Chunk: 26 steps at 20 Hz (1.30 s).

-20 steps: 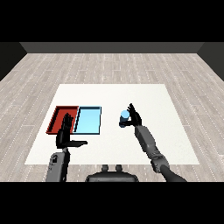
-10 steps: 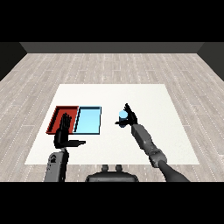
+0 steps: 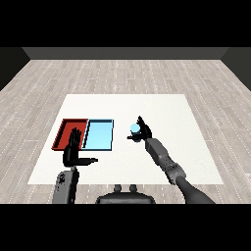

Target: Pick the blue can and put it in the blue box

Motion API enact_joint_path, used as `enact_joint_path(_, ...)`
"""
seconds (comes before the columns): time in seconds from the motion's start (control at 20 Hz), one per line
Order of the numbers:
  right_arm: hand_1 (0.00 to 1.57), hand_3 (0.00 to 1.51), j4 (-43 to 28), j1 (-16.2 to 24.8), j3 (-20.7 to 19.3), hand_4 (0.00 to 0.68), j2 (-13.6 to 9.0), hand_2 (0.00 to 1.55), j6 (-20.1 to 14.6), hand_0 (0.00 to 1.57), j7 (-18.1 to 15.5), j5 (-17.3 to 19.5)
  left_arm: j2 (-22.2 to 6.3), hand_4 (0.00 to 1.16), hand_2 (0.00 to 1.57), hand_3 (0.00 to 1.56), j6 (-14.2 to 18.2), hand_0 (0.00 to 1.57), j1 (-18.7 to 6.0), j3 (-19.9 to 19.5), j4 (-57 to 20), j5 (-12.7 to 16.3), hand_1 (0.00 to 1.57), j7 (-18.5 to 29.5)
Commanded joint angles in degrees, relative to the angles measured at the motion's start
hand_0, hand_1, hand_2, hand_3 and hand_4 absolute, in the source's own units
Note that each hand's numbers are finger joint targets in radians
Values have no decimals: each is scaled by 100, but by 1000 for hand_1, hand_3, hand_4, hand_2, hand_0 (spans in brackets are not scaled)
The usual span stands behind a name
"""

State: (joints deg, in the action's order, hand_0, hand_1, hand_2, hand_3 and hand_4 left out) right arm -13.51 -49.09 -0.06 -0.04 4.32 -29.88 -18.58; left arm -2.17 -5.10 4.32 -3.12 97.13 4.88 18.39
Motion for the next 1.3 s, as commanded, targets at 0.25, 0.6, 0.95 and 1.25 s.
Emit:
enact_joint_path(0.25, 0, 0, 360, -452, 365, 0, 4, 0, -526, 0, 295, -716, 205, 0, 0, 0, 227, 0, -16, 199, -8, -165, 0, 44)
enact_joint_path(0.6, 1501, 1501, 755, -299, 1236, 533, 4, 1541, -1819, 1501, 534, 140, -58, 0, 0, 0, 4, 0, -83, -235, -216, 132, 0, 127)
enact_joint_path(0.95, 1546, 1466, 514, -407, 1397, 551, 4, 1526, -2103, 1546, 670, 78, -114, 0, 0, 0, 30, 0, -556, -269, -220, 266, 0, -321)
enact_joint_path(1.25, 1493, 1398, -333, -484, 1342, 562, -85, 1464, -1930, 1493, 802, 368, -135, 0, 0, 0, -77, 0, -305, -70, -83, 127, 0, -336)
